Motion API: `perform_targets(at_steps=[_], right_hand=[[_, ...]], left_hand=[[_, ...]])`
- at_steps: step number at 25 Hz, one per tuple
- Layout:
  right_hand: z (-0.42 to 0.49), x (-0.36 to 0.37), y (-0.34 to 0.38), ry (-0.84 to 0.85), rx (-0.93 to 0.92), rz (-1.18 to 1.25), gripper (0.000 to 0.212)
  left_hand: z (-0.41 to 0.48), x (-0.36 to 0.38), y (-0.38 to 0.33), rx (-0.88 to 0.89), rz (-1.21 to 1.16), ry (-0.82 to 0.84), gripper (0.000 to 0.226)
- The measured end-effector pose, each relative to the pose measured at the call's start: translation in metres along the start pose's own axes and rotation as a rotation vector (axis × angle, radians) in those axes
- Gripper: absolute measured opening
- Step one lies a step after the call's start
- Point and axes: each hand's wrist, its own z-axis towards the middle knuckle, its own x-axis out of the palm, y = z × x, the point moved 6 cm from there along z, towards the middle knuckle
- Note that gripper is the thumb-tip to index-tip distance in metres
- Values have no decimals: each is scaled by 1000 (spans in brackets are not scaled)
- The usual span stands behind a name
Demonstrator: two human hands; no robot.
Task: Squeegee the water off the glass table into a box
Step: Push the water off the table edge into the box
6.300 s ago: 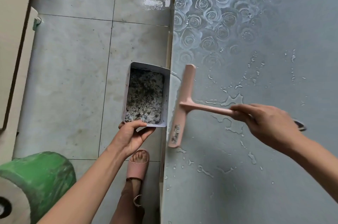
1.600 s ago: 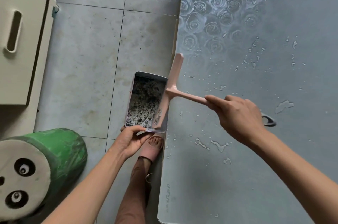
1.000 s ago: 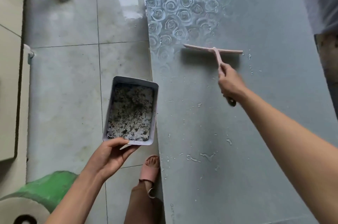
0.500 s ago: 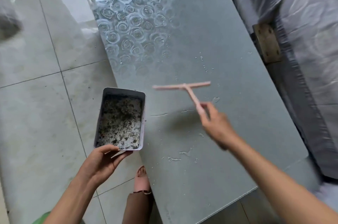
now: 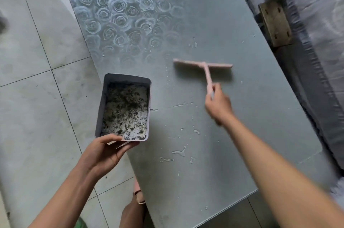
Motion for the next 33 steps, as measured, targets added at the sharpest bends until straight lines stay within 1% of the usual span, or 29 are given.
perform_targets(at_steps=[3, 5, 6, 8, 9, 11, 13, 15, 16, 18, 20, 21, 23, 24, 26, 28, 29, 31, 33], right_hand=[[-87, 24, -24, 129, -8, 42, 23], [-120, 14, -29, 202, -64, 35, 21], [-120, -1, -31, 201, -100, 41, 23], [-90, -42, -38, 132, -184, 23, 30], [-66, -65, -48, 96, -195, -12, 33], [-16, -107, -79, 63, -133, -89, 35], [14, -122, -110, 67, -54, -157, 38], [7, -104, -123, 68, -4, -135, 38], [-7, -86, -126, 61, 30, -73, 37], [-45, -41, -123, 123, 58, 54, 38], [-83, -16, -115, 251, -27, 101, 36], [-93, -20, -117, 283, -83, 108, 34], [-83, -58, -140, 259, -169, 99, 33], [-72, -82, -159, 258, -190, 51, 33], [-46, -133, -215, 306, -155, -90, 32], [-26, -174, -270, 378, -94, -228, 28], [-18, -191, -297, 406, -71, -284, 26], [-3, -215, -339, 449, -43, -349, 24], [9, -238, -377, 484, -6, -372, 22]], left_hand=[[-7, 14, 11, 7, -6, -16, 59], [-15, 26, 18, 14, -13, -25, 57], [-18, 30, 22, 13, -17, -33, 57], [-23, 36, 29, 3, -20, -37, 53], [-25, 40, 33, 1, -16, -37, 51], [-27, 46, 44, 4, -21, -47, 50], [-27, 49, 55, 15, -45, -53, 52], [-24, 53, 69, 18, -72, -61, 53], [-23, 55, 75, 18, -78, -65, 55], [-20, 62, 86, 21, -91, -74, 58], [-17, 74, 95, 23, -90, -72, 58], [-17, 81, 100, 20, -82, -68, 58], [-17, 95, 108, 19, -75, -51, 58], [-17, 99, 110, 17, -75, -45, 59], [-15, 110, 114, 18, -62, -35, 66], [-11, 115, 118, 24, -33, -52, 89], [-7, 120, 122, 15, -22, -56, 90], [-2, 133, 130, -1, -11, -49, 71], [6, 142, 139, -4, -9, -56, 65]])
